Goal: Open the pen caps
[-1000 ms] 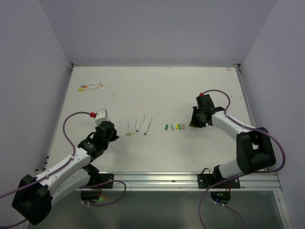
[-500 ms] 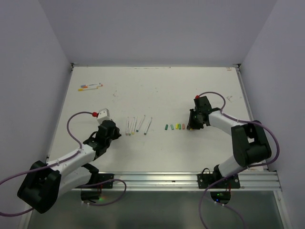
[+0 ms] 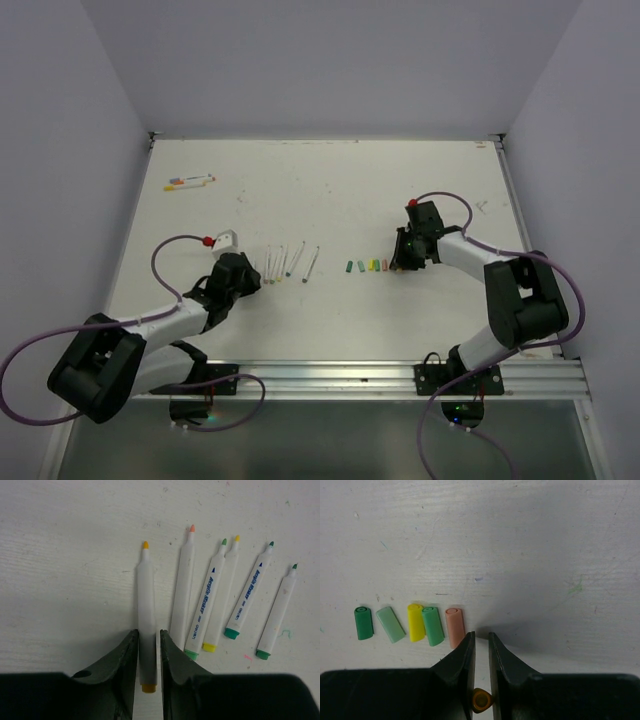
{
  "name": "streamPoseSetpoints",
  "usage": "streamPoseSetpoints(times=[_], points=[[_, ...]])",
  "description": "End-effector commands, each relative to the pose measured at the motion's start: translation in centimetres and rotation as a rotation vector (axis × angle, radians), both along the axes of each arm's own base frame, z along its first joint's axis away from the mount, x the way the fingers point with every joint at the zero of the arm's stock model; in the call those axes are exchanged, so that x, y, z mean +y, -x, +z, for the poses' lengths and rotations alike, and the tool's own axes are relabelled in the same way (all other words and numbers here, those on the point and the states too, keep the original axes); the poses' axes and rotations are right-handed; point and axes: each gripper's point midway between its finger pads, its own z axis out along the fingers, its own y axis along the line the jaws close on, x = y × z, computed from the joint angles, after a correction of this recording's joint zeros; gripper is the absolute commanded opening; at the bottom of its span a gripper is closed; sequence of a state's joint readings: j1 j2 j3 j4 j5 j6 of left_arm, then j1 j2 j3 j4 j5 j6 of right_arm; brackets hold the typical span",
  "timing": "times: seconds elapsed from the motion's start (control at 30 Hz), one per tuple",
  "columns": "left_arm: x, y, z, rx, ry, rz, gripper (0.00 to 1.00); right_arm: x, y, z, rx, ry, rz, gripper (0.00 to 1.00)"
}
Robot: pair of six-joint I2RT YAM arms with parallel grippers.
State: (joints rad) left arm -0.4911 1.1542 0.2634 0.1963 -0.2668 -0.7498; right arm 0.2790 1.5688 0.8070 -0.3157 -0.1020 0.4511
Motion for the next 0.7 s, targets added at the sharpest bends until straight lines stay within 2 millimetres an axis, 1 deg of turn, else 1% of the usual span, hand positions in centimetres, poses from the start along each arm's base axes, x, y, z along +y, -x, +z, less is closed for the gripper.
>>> streamPoseSetpoints(times=[0.0, 0.03, 0.1, 0.13, 0.23, 0.4, 0.47, 0.63, 0.67], points=[[-0.3, -0.5, 0.2, -0.019, 0.032, 0.010, 0.26, 0.3, -0.5, -0.2, -0.008, -0.018, 0.014, 0.15], [-0.1, -0.5, 0.1, -0.015, 0.031, 0.017, 0.28, 0.3, -0.4, -0.2, -0.004, -0.020, 0.017, 0.15], [0.1, -0.5, -0.1, -0.007, 0.032, 0.018, 0.30, 0.4, -0.5, -0.3, -0.005, -0.022, 0.017, 0.16], [0.3, -0.5, -0.2, -0.006, 0.034, 0.027, 0.32, 0.4, -0.4, -0.4, -0.002, -0.022, 0.017, 0.17], [0.5, -0.6, -0.3, 0.003, 0.040, 0.034, 0.35, 0.4, -0.4, -0.7, 0.006, -0.019, 0.021, 0.24], [0.2, -0.6, 0.0, 0.012, 0.072, 0.028, 0.38, 0.5, -0.4, -0.6, 0.006, -0.023, 0.023, 0.29], [0.3, -0.6, 0.0, 0.016, 0.072, 0.032, 0.39, 0.5, -0.4, -0.5, 0.005, -0.025, 0.023, 0.29], [0.1, -0.9, 1.8, -0.031, 0.088, 0.024, 0.41, 0.4, -0.3, -0.2, -0.007, -0.027, 0.017, 0.30], [0.2, -1.0, 2.3, -0.044, 0.087, 0.029, 0.41, 0.4, -0.4, -0.1, -0.010, -0.026, 0.016, 0.32]])
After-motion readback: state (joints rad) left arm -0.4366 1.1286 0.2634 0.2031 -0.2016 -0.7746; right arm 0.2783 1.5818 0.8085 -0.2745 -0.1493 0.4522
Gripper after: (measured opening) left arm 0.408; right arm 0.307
